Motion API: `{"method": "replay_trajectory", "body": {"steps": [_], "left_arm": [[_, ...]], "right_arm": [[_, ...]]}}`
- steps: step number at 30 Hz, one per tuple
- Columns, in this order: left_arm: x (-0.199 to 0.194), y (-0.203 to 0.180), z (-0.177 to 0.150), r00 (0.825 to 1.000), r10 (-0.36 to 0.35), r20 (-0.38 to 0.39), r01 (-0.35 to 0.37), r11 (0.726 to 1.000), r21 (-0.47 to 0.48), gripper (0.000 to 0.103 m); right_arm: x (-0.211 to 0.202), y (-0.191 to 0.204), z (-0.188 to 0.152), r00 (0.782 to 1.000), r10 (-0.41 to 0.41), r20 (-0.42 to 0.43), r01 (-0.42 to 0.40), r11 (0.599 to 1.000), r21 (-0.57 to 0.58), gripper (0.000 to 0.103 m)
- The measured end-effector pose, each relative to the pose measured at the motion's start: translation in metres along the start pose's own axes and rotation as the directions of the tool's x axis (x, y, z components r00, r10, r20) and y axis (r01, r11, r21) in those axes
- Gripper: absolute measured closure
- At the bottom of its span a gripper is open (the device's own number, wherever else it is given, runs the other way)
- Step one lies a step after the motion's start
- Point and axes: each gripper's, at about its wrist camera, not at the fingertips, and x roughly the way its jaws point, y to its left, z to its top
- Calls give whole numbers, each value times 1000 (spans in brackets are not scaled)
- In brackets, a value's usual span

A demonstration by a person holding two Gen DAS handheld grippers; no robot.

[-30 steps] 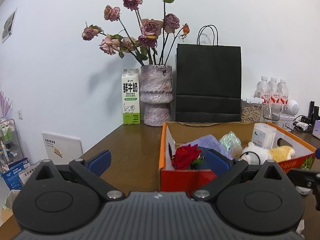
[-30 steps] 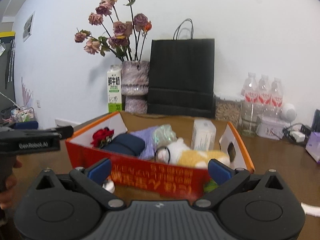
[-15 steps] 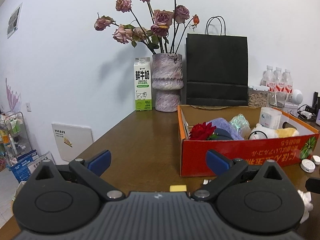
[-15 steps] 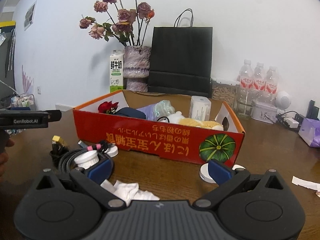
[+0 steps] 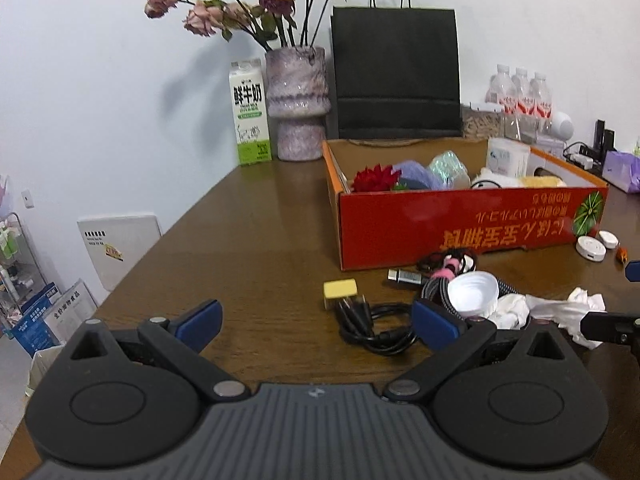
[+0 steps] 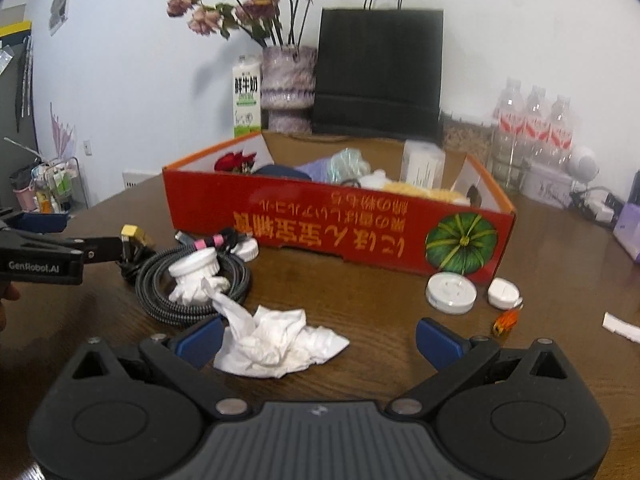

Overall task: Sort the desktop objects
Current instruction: 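Move the left gripper to the black USB cable while the right gripper reaches the white tissue, then grasp the black USB cable with the left gripper while the right gripper grasps the tissue, then carry the USB cable and tissue over the box and lower them in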

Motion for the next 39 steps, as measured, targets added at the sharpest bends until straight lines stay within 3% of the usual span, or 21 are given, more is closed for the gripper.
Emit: {"method": "replay_trajectory", "body": {"steps": [8,14,22,32,34,35,39], "left_arm": [[12,-11,2,998,-20,-56,22,998,52,0],[23,-11,5,994,-41,-98,44,999,26,3],[30,-13,7,987,-95,-133,97,995,6,23],[41,-17,11,983,-101,-151,100,995,-14,25],[41,-19,11,982,-117,-145,116,993,-10,41],[40,-20,12,982,-126,-140,127,992,-7,44],[37,-24,10,982,-134,-132,136,991,7,48]], "right_arm": [[9,5,0,998,12,-56,-12,1000,-6,0],[16,6,2,997,13,-74,-13,1000,4,3],[17,7,3,996,39,-83,-38,999,3,24],[15,6,3,996,43,-73,-43,999,8,35],[14,6,3,997,44,-70,-44,999,8,40],[14,6,3,997,44,-69,-44,999,8,41],[13,5,3,997,48,-58,-47,999,16,63]]}}
